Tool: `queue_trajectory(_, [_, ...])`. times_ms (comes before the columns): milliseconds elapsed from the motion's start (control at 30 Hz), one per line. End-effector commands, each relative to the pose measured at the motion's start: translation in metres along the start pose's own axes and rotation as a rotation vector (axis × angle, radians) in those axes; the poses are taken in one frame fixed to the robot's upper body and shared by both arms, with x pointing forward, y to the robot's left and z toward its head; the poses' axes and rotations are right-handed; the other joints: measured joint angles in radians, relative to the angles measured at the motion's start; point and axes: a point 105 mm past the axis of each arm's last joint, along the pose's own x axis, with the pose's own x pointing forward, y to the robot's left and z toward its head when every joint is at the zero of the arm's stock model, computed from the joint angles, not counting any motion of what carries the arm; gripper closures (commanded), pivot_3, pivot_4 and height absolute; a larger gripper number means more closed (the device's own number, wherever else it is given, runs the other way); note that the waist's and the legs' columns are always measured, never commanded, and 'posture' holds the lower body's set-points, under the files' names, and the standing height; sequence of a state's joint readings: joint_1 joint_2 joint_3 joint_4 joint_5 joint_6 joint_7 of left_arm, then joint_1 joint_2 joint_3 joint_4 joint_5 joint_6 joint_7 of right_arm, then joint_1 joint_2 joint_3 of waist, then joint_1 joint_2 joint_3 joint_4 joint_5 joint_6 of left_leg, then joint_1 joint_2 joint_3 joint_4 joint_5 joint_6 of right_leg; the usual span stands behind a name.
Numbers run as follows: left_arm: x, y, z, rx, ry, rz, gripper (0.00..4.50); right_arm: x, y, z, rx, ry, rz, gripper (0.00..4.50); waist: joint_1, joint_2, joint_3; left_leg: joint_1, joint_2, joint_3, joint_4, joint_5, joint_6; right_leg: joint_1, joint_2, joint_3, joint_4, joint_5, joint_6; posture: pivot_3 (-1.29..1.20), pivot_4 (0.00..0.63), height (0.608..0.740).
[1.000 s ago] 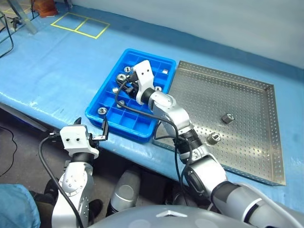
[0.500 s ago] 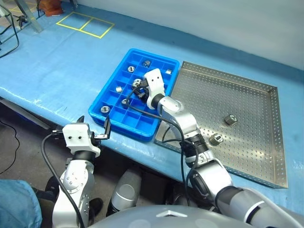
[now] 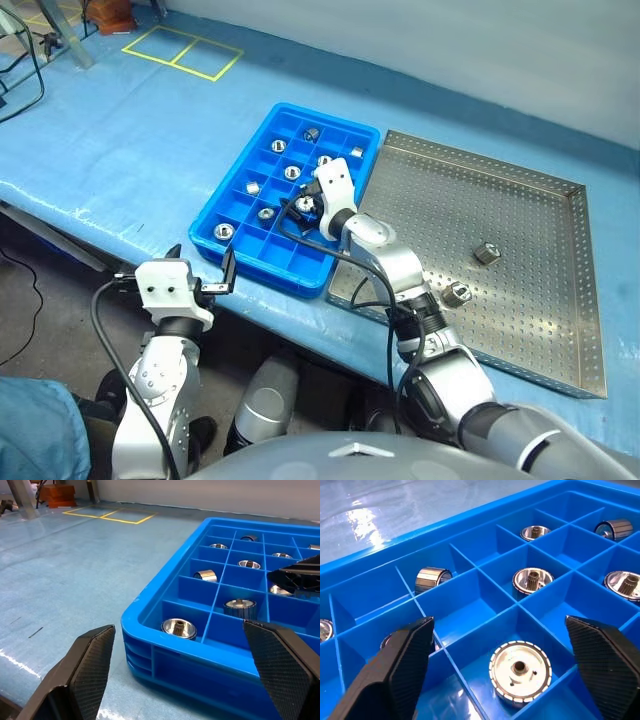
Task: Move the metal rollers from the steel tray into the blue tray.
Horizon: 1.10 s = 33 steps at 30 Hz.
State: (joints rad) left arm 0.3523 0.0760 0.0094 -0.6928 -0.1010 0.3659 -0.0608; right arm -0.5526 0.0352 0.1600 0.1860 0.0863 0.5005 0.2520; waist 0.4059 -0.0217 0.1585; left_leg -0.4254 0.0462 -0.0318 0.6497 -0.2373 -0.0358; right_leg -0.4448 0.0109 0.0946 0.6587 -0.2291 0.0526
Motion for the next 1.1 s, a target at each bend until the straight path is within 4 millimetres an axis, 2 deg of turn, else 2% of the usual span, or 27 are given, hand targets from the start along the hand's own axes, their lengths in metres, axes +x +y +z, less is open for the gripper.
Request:
queue_trajectory(33, [0.006, -0.006, 0.008, -0.001, -0.034, -0.048, 0.00, -0.024, -0.031, 0.022, 0.012, -0.075, -0.114, 0.25, -0.001, 0.000, 0.000, -0.001, 0.000, 0.000, 0.001, 0.000, 0.000, 0.000, 0.000, 0.000, 0.000, 0.000, 0.000, 0.39, 0.150, 0.740])
queue_trajectory(167, [0.018, -0.015, 0.010, -0.001, -0.041, -0.119, 0.00, -0.061, -0.061, 0.016, -0.016, -0.033, -0.242, 0.25, -0.015, 0.001, 0.000, -0.002, -0.001, 0.000, 0.003, 0.000, 0.000, 0.000, -0.001, 0.000, 0.000, 0.000, 0.000, 0.31, 0.150, 0.740])
queue_trajectory(300, [0.031, -0.027, 0.011, 0.009, -0.037, -0.211, 0.00, -0.094, -0.076, 0.001, -0.037, 0.051, -0.325, 0.25, -0.070, 0.003, -0.001, -0.002, 0.000, 0.000, 0.003, 0.000, 0.000, 0.000, 0.000, 0.000, 0.001, 0.000, 0.000, 0.21, 0.150, 0.740])
queue_trajectory(467, [0.043, -0.044, 0.011, 0.011, -0.033, -0.317, 0.00, -0.126, -0.087, -0.013, -0.009, 0.123, -0.422, 0.25, -0.184, 0.004, -0.002, -0.001, 0.000, 0.000, 0.003, 0.000, 0.001, 0.001, 0.000, 0.002, 0.001, 0.002, 0.002, 0.12, 0.150, 0.740])
queue_trajectory(633, [0.047, -0.054, 0.010, 0.012, -0.025, -0.377, 0.00, -0.147, -0.090, -0.025, 0.050, 0.183, -0.488, 0.25, -0.314, 0.004, -0.002, 0.001, -0.001, -0.001, 0.004, 0.001, 0.002, 0.004, 0.000, 0.002, 0.001, 0.007, 0.002, 0.08, 0.150, 0.740])
queue_trajectory(767, [0.048, -0.057, 0.010, 0.013, -0.021, -0.403, 0.00, -0.155, -0.083, -0.036, 0.108, 0.238, -0.478, 0.25, -0.382, 0.004, -0.002, 0.012, -0.001, -0.001, 0.003, 0.001, 0.003, 0.015, 0.000, 0.003, 0.001, 0.003, 0.004, 0.07, 0.150, 0.740])
queue_trajectory(833, [0.048, -0.057, 0.010, 0.013, -0.021, -0.406, 0.00, -0.154, -0.076, -0.035, 0.118, 0.240, -0.450, 0.25, -0.405, 0.004, -0.002, 0.014, 0.000, -0.001, 0.003, 0.001, 0.004, 0.016, 0.000, 0.003, 0.002, 0.000, 0.000, 0.07, 0.150, 0.740])
queue_trajectory(1033, [0.048, -0.057, 0.011, 0.012, -0.024, -0.405, 0.00, -0.141, -0.062, -0.014, 0.154, 0.112, -0.382, 0.25, -0.428, 0.004, -0.002, 0.015, -0.001, -0.001, 0.004, 0.003, 0.005, 0.017, 0.000, 0.004, 0.004, 0.001, 0.001, 0.07, 0.150, 0.740])
queue_trajectory(1100, [0.048, -0.056, 0.011, 0.011, -0.024, -0.401, 0.00, -0.139, -0.059, -0.013, 0.163, 0.105, -0.369, 0.25, -0.429, 0.004, -0.002, 0.015, -0.001, 0.000, 0.004, 0.003, 0.005, 0.017, 0.000, 0.005, 0.004, 0.002, 0.002, 0.07, 0.150, 0.740])
